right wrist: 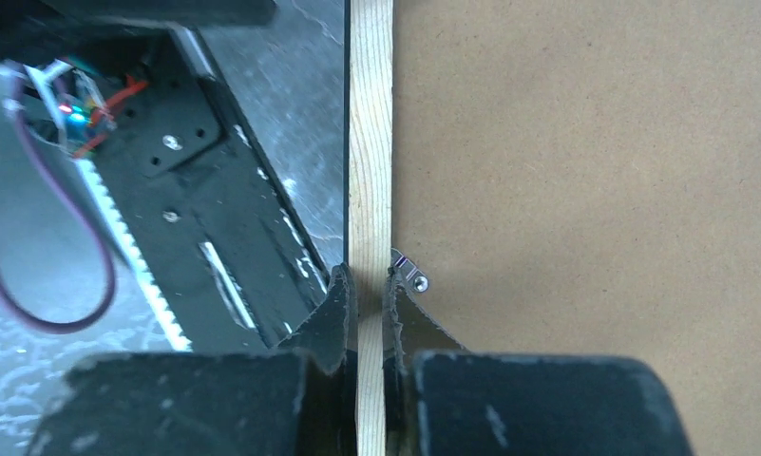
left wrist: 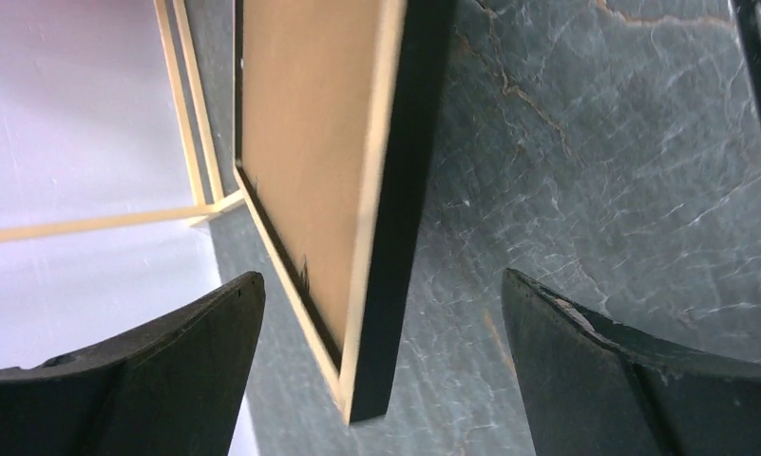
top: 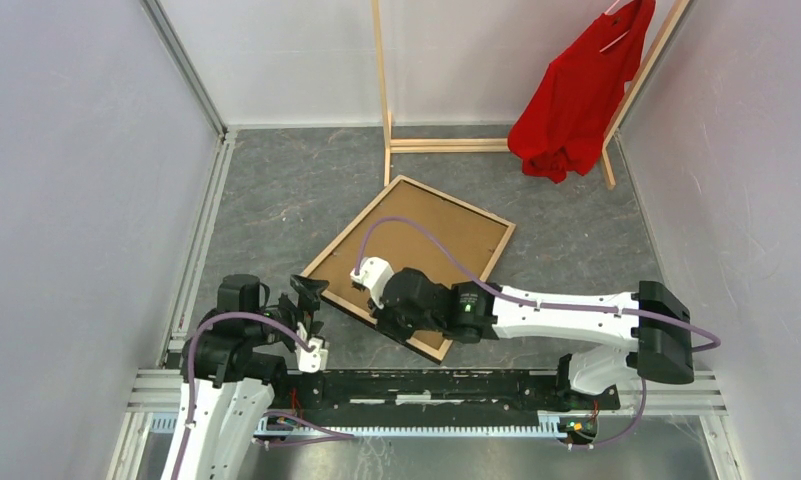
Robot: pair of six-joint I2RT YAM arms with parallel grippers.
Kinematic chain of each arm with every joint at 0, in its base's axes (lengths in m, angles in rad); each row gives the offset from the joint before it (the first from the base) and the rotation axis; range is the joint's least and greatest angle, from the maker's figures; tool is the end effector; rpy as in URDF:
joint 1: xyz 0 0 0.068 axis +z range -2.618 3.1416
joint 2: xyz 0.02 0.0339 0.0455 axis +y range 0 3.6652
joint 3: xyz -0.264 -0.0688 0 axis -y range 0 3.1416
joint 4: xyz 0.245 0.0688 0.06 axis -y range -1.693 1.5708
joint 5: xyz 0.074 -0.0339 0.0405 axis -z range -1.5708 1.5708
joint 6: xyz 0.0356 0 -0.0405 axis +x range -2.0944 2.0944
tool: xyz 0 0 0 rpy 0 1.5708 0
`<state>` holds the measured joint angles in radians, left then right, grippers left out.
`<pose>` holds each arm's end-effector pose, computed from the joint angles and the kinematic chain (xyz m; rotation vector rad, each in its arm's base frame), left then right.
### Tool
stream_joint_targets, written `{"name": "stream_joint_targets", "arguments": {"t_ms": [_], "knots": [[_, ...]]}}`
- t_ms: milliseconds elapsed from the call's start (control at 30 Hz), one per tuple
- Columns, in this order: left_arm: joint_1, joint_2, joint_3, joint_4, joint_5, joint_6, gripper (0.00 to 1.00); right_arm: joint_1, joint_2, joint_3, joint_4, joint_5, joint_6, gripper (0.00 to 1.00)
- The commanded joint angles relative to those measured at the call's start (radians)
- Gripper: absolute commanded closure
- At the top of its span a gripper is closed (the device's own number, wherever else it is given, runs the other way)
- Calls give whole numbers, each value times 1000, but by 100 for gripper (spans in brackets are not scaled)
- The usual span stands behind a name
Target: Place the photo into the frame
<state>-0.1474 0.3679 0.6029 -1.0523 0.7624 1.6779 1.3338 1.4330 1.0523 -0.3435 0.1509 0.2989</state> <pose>0.0619 -0.0340 0.2511 1.8653 1.0211 -0.0315 0.0792 0.3052 0.2673 -1.1055 2.1060 0.6573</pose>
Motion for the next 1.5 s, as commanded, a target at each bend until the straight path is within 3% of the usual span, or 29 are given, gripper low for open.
{"name": "stream_joint_targets", "arguments": {"t_ms": [0, 167, 400, 467, 533, 600, 700, 733, 833, 1067, 1233, 1467], "knots": [[0, -5, -27, 78, 41, 268, 0, -37, -1, 134, 40, -123, -13, 100], [0, 39, -38, 216, 55, 309, 6, -49, 28, 221, -2, -148, -27, 100], [0, 136, 14, 225, 52, 392, 35, -54, 64, 310, -44, -213, -12, 100], [0, 140, 26, 224, 58, 372, 46, -62, 57, 328, -61, -216, -13, 85], [0, 141, 40, 225, 63, 332, 55, -73, 30, 341, -86, -203, -39, 54], [0, 145, 62, 223, 64, 281, 59, -82, -33, 322, -82, -139, -88, 29], [-1, 172, 112, 174, 67, 236, 59, -95, -176, 243, -42, -39, -177, 5], [0, 185, 131, 153, 70, 224, 60, -98, -234, 206, -21, -19, -217, 2], [0, 215, 184, 100, 84, 207, 64, -98, -440, -6, 103, 74, -304, 2], [0, 281, 314, 36, 138, 82, 67, -97, -867, -323, 80, -15, -526, 2], [0, 321, 393, 31, 159, -38, 69, -98, -974, -422, 33, -48, -665, 2], [0, 330, 428, -7, 156, -32, 70, -98, -1044, -534, 58, -78, -769, 3]]}}
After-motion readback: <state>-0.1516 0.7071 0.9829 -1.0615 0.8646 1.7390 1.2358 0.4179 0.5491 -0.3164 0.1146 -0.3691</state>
